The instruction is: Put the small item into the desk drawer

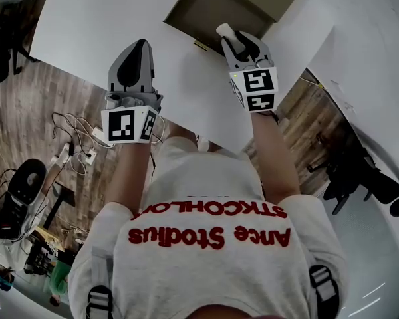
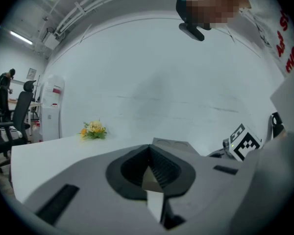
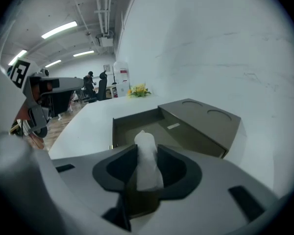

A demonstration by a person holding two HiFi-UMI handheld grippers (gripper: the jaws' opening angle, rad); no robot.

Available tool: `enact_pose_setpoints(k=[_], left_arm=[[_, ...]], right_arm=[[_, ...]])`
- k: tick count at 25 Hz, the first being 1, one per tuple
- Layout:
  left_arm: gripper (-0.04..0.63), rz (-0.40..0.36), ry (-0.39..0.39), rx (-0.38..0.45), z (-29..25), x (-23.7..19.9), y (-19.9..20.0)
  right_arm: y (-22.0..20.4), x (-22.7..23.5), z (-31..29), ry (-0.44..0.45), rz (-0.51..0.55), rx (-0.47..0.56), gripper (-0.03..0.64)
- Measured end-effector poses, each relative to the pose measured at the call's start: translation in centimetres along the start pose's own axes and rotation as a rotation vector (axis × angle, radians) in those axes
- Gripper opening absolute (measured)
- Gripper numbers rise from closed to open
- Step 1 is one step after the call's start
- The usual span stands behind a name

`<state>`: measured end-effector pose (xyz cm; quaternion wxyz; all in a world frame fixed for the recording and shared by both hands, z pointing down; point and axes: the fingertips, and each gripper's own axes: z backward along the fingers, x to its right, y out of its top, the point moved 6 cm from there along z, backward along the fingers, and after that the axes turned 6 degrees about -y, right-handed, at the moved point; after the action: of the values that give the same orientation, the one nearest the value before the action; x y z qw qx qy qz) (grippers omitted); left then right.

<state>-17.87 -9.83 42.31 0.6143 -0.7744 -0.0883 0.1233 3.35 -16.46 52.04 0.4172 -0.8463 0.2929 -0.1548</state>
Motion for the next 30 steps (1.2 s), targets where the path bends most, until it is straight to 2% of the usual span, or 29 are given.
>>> enact_pose_setpoints(k=[4, 7, 11, 16, 19, 21, 25, 28, 30], left_arm=[[0.008, -0.001, 0.0, 0.0, 0.5, 0.5, 0.1], [0.008, 0.009, 0.002, 0.004, 0.8, -0.9, -0.1], [0.008, 0.016, 0.007, 0.003, 0.9, -2.3, -0.3], [0.008, 0.017, 0.012, 0.01, 0.9, -2.4, -0.1], [0.008, 0.014, 0.01, 0.023, 0.9, -2.4, 0.5], [0.008, 0.008, 0.009, 0.034, 0.8, -2.2, 1.1], [0.008, -0.003, 0.004, 0.059, 0.6, -2.0, 2.3], [0.008, -0.015, 0.002, 0.083, 0.8, -1.9, 3.5], [0.008, -0.025, 0.001, 0.103, 0.9, -1.8, 4.3]], right_arm=[[-0.5, -0.7, 0.0, -0.016, 0.112, -0.088, 0.13], [-0.2, -2.0, -1.2, -0.031, 0.176, -0.14, 0.133], [0.2, -2.6, -2.5, -0.034, 0.169, -0.158, 0.141], [0.6, -2.3, -2.2, -0.009, 0.105, -0.128, 0.175], [1.6, -1.8, -1.5, -0.019, 0.063, -0.077, 0.16], [2.6, -1.1, -0.8, -0.031, 0.032, -0.023, 0.127], [5.0, -0.1, 1.2, -0.043, -0.071, 0.117, 0.061], [6.9, 0.5, 3.2, -0.047, -0.16, 0.237, 0.032], [8.1, 0.9, 4.4, -0.061, -0.181, 0.295, 0.021]])
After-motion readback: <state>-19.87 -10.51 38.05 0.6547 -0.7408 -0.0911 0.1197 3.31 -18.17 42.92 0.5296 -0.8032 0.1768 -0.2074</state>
